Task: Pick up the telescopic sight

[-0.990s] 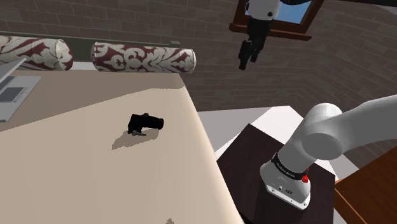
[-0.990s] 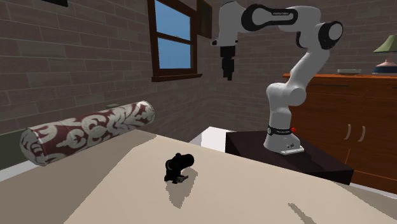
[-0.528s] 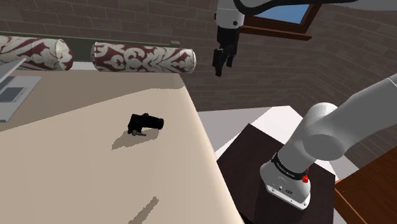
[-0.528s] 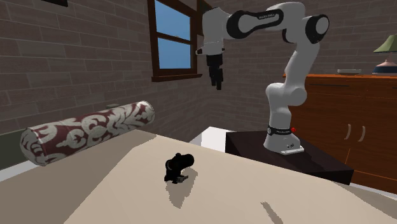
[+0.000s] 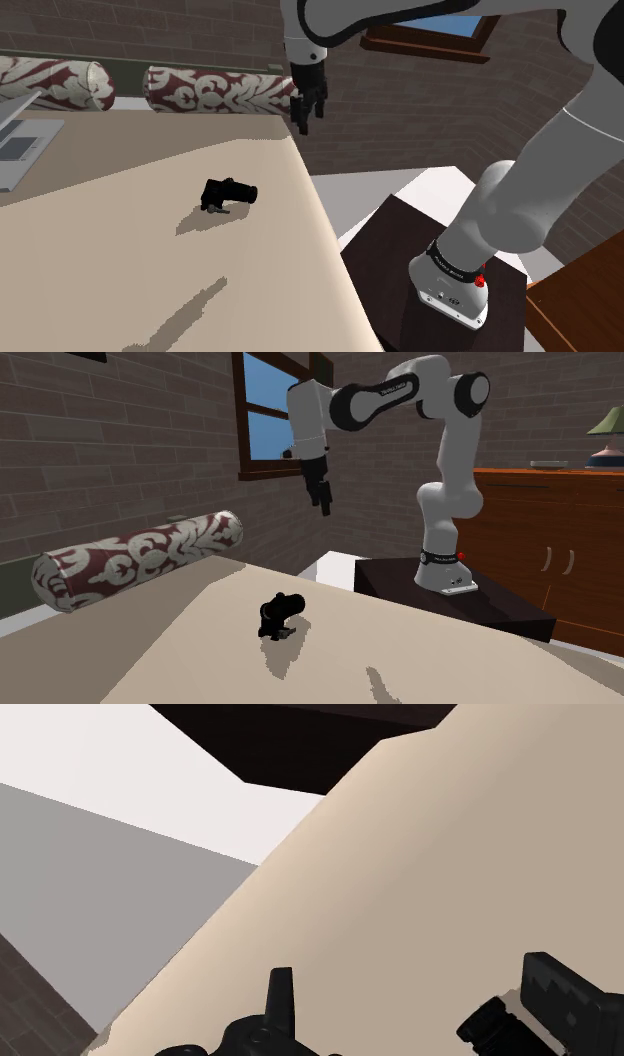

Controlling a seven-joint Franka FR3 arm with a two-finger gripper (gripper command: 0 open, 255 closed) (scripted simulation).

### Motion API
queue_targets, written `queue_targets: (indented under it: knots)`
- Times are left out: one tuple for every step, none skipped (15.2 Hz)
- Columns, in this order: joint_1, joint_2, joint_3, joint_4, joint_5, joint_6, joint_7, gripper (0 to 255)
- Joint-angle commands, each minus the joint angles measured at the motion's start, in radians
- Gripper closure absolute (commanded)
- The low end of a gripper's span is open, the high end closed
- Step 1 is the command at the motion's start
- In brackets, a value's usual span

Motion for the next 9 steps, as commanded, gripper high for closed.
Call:
queue_targets:
  knots:
    - [0.012, 0.080, 0.014, 0.061, -0.010, -0.003, -0.001, 0]
    - [0.019, 0.120, 0.021, 0.092, -0.016, -0.005, 0.001, 0]
    - [0.026, 0.161, 0.028, 0.123, -0.022, -0.007, 0.002, 0]
    - [0.034, 0.201, 0.034, 0.156, -0.028, -0.011, 0.003, 0]
    - [0.042, 0.241, 0.041, 0.190, -0.035, -0.015, 0.004, 0]
    - [0.051, 0.282, 0.046, 0.225, -0.042, -0.020, 0.005, 0]
    - [0.060, 0.323, 0.052, 0.261, -0.050, -0.027, 0.006, 0]
    - [0.070, 0.364, 0.057, 0.298, -0.057, -0.034, 0.006, 0]
    - [0.080, 0.405, 0.061, 0.337, -0.065, -0.043, 0.006, 0]
